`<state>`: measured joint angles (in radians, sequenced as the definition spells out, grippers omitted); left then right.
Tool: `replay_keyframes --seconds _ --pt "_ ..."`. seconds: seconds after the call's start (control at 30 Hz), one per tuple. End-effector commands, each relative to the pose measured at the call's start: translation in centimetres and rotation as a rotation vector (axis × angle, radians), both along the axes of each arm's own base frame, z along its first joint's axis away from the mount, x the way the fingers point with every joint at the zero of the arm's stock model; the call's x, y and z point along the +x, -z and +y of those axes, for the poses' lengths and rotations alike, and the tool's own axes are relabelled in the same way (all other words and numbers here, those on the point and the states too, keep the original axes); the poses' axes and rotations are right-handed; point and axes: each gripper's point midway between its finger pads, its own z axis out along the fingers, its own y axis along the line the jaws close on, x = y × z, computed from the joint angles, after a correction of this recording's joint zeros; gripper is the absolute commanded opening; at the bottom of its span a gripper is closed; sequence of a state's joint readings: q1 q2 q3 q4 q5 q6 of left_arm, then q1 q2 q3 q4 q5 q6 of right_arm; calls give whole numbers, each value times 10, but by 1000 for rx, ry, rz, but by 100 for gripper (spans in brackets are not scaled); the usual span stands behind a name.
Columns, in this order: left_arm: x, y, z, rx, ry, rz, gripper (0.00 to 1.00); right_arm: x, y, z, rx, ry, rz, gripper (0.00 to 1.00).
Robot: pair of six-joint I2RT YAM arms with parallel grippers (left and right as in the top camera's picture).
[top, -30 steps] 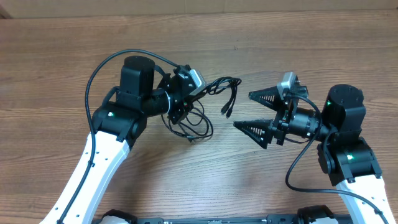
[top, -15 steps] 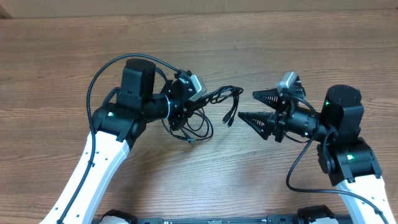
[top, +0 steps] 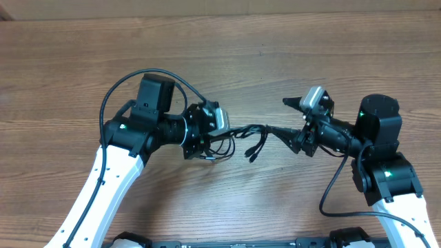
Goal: Untangle cables
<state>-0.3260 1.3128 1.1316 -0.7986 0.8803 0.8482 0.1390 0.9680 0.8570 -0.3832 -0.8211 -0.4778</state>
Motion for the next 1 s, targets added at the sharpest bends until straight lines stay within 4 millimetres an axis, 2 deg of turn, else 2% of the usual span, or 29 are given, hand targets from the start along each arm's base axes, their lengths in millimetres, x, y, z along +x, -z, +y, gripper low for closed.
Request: replay_keyframes --seconds 0.0,0.13,0.33,0.63,0.97 --pt "-5 -13 -2 -21 75 -107 4 1 -3 1 -69 -35 -123 68" --pt "-6 -13 -3 -22 94 -128 4 1 -4 0 -79 -38 -141 65" --pt "-12 -24 -9 -88 156 -168 5 1 -1 0 -84 -32 -126 65" --pt "2 -35 -13 -121 115 -193 4 -23 4 11 -24 -154 -45 64" --pt "17 -22 -6 -45 2 -138 4 -40 -4 19 37 -255 -39 64"
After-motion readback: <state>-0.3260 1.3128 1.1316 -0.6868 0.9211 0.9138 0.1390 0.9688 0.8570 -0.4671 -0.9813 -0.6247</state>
